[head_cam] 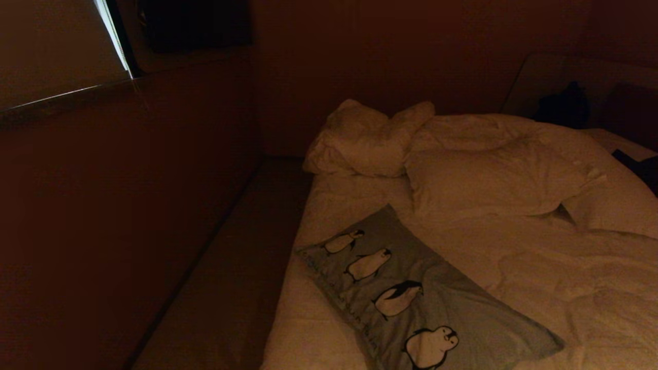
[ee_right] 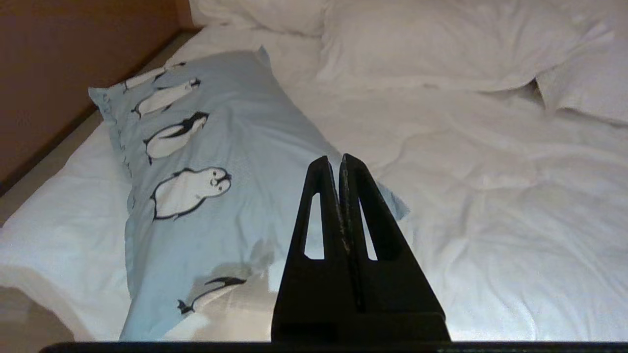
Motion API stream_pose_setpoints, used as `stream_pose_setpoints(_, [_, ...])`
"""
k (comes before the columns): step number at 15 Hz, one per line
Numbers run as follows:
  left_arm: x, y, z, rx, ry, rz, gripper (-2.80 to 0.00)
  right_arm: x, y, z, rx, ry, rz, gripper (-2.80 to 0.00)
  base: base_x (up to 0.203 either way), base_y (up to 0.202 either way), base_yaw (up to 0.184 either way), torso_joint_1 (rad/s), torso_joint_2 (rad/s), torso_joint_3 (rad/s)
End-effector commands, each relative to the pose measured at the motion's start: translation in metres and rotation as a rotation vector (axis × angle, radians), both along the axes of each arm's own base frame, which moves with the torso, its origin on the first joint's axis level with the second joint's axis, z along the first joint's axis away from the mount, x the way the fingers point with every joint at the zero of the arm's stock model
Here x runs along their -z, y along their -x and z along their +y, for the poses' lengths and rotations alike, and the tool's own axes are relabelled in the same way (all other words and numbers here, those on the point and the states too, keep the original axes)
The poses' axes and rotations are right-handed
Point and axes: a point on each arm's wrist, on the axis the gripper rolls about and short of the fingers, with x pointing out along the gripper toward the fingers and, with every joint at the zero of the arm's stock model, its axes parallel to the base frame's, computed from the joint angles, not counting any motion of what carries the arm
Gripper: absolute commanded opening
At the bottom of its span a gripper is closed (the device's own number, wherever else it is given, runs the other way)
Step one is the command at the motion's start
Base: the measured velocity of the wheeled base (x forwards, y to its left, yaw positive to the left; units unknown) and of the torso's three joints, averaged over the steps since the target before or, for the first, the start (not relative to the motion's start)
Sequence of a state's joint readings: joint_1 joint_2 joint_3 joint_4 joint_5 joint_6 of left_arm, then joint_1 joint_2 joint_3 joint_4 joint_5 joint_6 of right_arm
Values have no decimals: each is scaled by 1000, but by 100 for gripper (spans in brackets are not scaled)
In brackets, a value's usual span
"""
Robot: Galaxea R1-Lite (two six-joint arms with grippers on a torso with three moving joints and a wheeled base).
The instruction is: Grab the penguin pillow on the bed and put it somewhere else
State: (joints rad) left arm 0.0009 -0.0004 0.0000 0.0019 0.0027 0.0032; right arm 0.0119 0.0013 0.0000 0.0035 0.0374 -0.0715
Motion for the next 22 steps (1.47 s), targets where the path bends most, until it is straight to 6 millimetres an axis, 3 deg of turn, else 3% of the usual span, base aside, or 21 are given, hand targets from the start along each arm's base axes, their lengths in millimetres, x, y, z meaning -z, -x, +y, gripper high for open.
stream_pose_setpoints(1, [0, 0, 0, 0, 0, -1, -280, 0, 0, 0, 0, -4, 2, -280, 0, 0, 0, 0, 0, 0])
stream_pose_setpoints(22, [0, 0, 0, 0, 0, 0, -280, 0, 0, 0, 8, -24, 1, -280, 0, 0, 0, 0, 0, 0])
